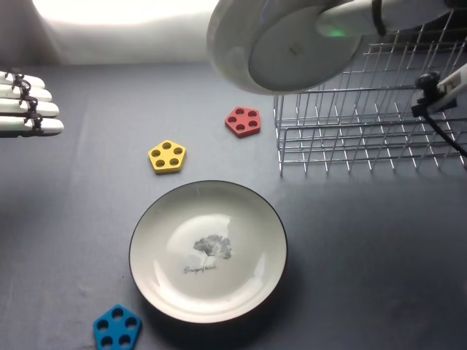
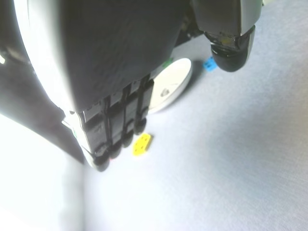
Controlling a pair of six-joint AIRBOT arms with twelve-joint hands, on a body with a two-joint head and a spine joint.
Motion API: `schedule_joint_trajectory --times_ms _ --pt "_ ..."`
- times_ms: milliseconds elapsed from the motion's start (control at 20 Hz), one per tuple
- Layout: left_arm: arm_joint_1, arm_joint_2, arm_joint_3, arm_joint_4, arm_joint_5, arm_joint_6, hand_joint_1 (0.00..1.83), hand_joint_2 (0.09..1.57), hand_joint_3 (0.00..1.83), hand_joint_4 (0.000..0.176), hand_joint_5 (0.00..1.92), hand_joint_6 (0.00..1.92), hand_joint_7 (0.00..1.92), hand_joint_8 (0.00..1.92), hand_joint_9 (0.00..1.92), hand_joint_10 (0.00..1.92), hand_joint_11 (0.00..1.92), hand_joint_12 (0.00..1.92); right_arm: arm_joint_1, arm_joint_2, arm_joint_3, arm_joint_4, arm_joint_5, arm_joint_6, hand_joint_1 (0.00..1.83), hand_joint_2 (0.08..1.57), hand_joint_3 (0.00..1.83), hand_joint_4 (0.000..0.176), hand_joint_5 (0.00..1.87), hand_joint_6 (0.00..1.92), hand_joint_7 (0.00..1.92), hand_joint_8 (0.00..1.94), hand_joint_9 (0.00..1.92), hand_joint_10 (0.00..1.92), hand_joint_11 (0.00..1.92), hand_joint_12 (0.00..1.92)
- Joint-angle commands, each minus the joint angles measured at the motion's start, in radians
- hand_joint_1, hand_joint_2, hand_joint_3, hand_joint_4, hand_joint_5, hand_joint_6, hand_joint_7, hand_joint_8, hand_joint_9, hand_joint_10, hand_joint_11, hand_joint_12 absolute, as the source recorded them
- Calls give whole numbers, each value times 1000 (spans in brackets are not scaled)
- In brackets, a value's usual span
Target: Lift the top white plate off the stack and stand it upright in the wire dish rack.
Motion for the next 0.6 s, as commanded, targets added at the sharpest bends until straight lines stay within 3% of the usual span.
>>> schedule_joint_trajectory --times_ms 0,100,150,200,250,400,550 --pt "-20 13 -3 -75 -52 6 183 982 0 0 81 7 89 9 84 12 122 22 18 17 6 61 122 34 1398 1036 0 0 1022 891 1160 540 1208 740 1342 166" --pt "-20 17 -9 -75 -57 9 169 980 0 0 77 4 81 4 80 8 133 26 18 17 12 64 119 37 1396 1039 0 0 1027 920 1167 501 1187 762 1346 122" --pt "-20 17 -10 -75 -58 9 172 979 0 0 78 3 81 4 76 5 129 24 18 17 14 67 119 37 1476 1035 0 0 997 911 1181 393 1175 650 1102 1057" --pt "-20 18 -11 -75 -61 9 163 981 0 0 73 1 76 1 70 2 122 20 18 17 17 71 118 37 1491 1041 0 0 977 934 1163 405 1154 660 1045 1261" --pt "-20 18 -11 -76 -63 9 139 983 0 0 74 1 78 1 70 2 120 19 18 17 21 76 114 37 1495 1040 0 0 975 946 1160 412 1149 655 1039 1287" --pt "-21 18 -10 -77 -65 8 149 980 0 0 82 1 90 3 88 6 142 26 18 17 31 87 101 37 1501 1017 0 0 1038 826 1288 180 1237 515 1038 1272" --pt "-23 17 -10 -77 -66 8 162 974 0 0 84 3 91 3 85 3 135 22 18 17 36 99 79 38 1499 1021 0 0 1024 843 1303 124 1208 565 1051 1277"
